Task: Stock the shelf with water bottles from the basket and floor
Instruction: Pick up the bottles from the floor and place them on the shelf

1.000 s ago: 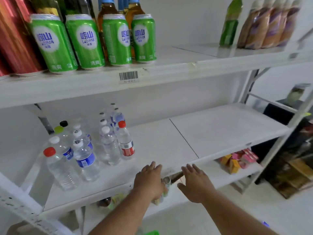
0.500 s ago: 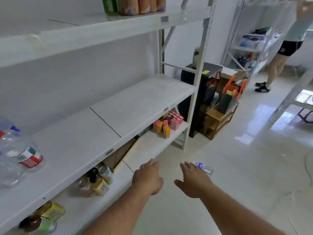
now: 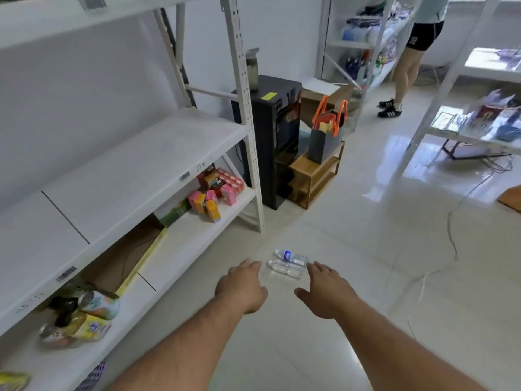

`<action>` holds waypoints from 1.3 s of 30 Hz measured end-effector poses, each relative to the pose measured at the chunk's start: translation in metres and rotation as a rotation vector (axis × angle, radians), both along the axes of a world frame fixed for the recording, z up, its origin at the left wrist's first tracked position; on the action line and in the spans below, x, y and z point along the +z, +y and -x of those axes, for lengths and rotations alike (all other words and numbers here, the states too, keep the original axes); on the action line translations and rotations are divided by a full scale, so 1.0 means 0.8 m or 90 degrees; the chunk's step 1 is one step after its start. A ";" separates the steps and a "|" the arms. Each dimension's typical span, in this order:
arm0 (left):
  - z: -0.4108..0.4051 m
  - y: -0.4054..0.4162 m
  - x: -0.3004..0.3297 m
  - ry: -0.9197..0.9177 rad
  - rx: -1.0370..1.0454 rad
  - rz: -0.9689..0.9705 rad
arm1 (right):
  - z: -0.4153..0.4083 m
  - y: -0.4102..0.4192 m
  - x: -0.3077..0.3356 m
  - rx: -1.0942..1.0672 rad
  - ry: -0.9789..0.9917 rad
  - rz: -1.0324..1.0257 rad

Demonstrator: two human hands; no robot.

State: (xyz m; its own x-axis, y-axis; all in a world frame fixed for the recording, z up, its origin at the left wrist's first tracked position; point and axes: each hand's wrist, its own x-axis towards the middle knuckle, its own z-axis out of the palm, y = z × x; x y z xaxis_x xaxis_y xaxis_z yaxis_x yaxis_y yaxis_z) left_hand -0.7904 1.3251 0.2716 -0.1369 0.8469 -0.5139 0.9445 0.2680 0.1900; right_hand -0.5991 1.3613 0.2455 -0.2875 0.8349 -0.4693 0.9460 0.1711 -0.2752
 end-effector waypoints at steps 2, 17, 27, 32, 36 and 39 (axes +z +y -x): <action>-0.014 0.019 0.000 0.001 0.000 0.002 | -0.018 0.016 0.002 -0.002 0.007 -0.001; -0.030 0.211 -0.051 -0.025 0.037 -0.004 | -0.027 0.209 -0.008 0.115 -0.049 -0.009; -0.018 0.346 -0.045 -0.043 0.064 -0.020 | 0.008 0.343 0.012 0.199 -0.074 -0.013; -0.011 0.380 -0.056 -0.040 0.121 -0.009 | 0.024 0.403 -0.005 0.267 -0.085 0.008; -0.007 0.405 -0.065 -0.008 0.169 0.013 | 0.044 0.454 -0.021 0.353 -0.090 0.024; -0.010 0.428 -0.071 0.012 0.233 0.036 | 0.051 0.500 -0.031 0.430 -0.088 0.023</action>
State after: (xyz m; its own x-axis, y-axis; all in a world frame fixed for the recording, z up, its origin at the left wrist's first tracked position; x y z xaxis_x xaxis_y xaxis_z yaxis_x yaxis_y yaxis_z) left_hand -0.7822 1.6673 0.2152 -0.4363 0.7102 -0.5525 0.7871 0.5988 0.1482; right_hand -0.6400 1.7611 0.2205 -0.6744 0.4773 -0.5634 0.6626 0.7278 -0.1766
